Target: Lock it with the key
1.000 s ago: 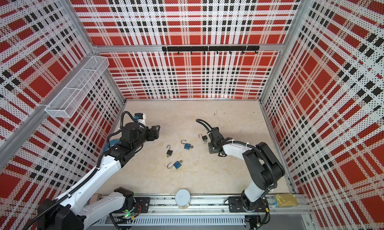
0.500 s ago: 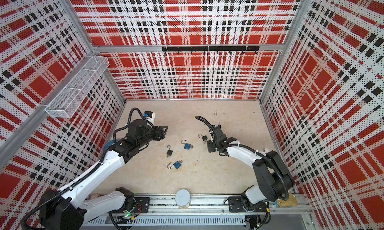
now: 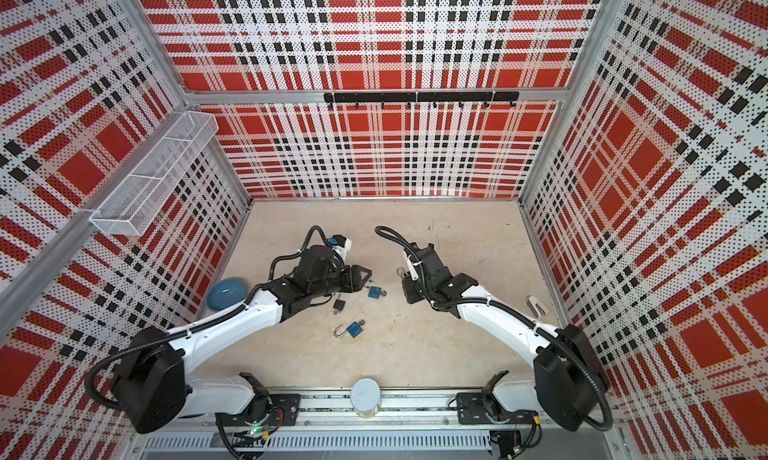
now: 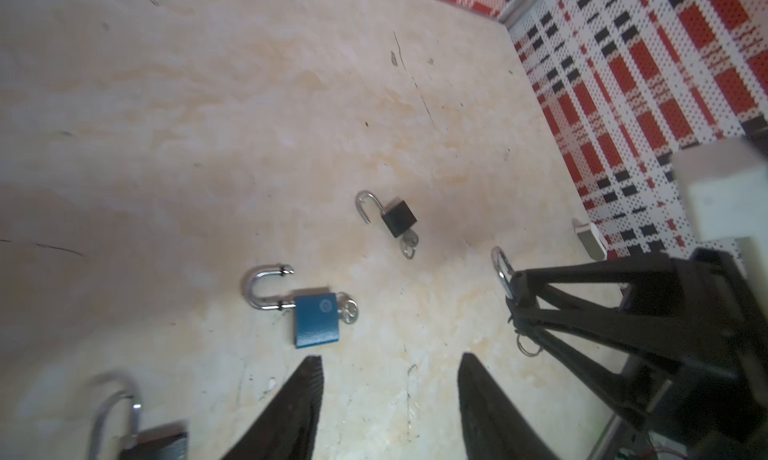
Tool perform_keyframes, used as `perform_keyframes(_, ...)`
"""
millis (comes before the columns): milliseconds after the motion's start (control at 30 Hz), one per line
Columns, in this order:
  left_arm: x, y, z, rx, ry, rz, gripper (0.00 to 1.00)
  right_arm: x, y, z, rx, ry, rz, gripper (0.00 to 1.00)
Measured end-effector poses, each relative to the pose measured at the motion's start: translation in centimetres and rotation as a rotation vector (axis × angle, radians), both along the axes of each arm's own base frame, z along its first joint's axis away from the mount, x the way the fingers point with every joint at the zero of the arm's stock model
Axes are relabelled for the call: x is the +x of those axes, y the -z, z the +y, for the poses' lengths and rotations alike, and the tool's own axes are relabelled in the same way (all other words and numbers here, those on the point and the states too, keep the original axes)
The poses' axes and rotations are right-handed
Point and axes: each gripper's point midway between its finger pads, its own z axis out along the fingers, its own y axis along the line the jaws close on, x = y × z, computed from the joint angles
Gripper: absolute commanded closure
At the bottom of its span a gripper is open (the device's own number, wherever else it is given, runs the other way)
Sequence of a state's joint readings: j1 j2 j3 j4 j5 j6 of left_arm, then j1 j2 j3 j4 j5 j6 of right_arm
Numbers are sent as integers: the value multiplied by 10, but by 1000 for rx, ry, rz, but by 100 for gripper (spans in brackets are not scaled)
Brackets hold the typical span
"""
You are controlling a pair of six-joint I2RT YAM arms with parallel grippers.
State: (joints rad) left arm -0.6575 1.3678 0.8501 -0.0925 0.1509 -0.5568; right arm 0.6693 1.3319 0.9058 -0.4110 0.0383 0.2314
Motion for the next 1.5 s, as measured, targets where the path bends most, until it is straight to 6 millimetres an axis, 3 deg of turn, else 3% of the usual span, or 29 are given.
perform_keyframes(133,-7,10,-30,-16,59,39,48,-7,-9,7,1,-26,-19,88)
perform_keyframes(400,-8,-6,-61,-100,92,13,52,-11,-11,12,-1,-43,-24,90)
perform_keyframes(1133,0,-6,-75,-172,83,27,60,-20,-18,15,1,-63,-32,91)
perform_keyframes(1500,-7,-2,-86,-192,114,52,65,-21,-17,15,-10,-63,-35,91)
